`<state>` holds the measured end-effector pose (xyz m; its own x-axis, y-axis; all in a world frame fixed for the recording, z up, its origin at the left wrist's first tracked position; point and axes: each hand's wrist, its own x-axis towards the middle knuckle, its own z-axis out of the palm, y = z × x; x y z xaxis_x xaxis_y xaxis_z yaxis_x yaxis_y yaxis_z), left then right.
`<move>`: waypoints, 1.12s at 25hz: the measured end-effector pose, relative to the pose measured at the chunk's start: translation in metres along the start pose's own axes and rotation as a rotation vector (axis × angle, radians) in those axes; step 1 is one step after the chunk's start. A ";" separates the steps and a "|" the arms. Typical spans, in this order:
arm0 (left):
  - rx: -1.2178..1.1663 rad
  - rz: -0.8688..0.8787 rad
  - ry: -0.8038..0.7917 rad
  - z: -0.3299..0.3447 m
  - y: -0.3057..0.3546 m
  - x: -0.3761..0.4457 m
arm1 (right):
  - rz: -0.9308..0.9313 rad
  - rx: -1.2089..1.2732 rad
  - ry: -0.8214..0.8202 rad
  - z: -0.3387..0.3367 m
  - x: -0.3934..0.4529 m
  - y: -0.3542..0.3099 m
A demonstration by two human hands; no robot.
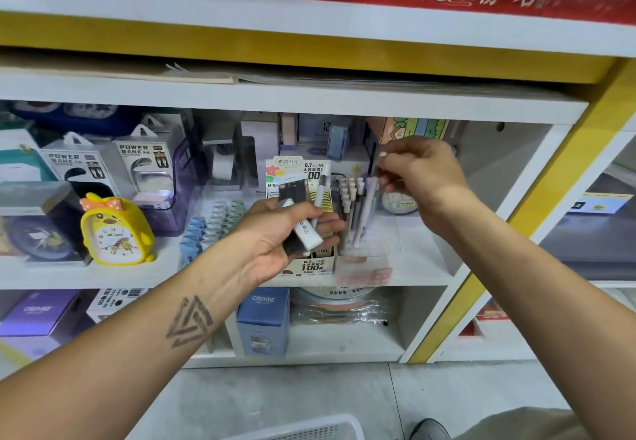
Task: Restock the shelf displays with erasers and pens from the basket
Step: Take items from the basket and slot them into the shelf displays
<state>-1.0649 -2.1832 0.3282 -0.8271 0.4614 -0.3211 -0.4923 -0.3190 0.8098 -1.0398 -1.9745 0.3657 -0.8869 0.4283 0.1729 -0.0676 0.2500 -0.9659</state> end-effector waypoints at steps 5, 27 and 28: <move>0.026 -0.003 0.033 -0.009 0.003 0.000 | -0.228 -0.396 -0.011 -0.006 0.001 0.014; 0.037 -0.002 0.032 -0.007 -0.004 0.006 | -0.478 -0.706 -0.387 0.008 -0.022 0.030; 0.031 -0.005 0.024 -0.007 -0.005 0.006 | -0.462 -0.781 -0.380 0.008 -0.021 0.032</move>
<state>-1.0696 -2.1846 0.3186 -0.8312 0.4429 -0.3361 -0.4879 -0.2913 0.8229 -1.0267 -1.9824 0.3301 -0.9465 -0.1291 0.2957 -0.2444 0.8851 -0.3961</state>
